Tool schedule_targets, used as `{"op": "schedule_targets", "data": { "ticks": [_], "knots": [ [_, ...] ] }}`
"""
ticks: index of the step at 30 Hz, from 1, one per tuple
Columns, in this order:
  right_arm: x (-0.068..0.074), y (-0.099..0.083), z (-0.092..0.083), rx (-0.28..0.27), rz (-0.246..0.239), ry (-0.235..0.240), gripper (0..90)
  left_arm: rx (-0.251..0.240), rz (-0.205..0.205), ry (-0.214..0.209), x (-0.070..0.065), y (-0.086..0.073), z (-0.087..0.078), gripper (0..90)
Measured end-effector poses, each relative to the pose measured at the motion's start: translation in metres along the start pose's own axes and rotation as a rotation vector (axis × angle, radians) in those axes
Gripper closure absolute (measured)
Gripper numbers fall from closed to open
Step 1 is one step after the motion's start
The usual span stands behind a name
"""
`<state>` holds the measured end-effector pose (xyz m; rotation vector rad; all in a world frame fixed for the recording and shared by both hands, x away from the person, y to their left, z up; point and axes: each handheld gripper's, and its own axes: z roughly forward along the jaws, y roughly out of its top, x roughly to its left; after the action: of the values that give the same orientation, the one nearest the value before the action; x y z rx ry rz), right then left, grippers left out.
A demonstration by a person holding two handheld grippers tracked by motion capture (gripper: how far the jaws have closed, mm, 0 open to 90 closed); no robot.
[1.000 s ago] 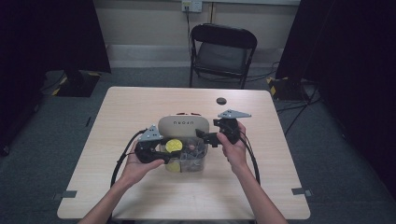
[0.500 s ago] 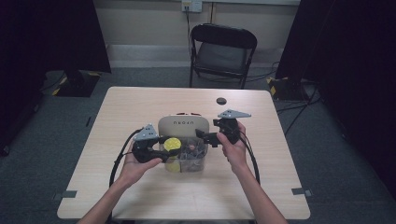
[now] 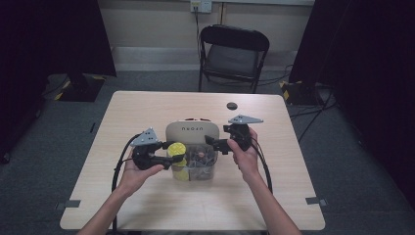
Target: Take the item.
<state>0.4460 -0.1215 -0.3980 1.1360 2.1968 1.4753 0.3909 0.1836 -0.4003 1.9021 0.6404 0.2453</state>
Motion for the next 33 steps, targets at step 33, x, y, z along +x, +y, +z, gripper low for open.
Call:
{"op": "schedule_targets", "data": {
  "ticks": [33],
  "knots": [
    [0.0, 0.0, -0.001, -0.001, 0.0, -0.002, 8.5, -0.091, -0.056, 0.088, 0.037, 0.004, -0.058, 37.9]
  ]
}}
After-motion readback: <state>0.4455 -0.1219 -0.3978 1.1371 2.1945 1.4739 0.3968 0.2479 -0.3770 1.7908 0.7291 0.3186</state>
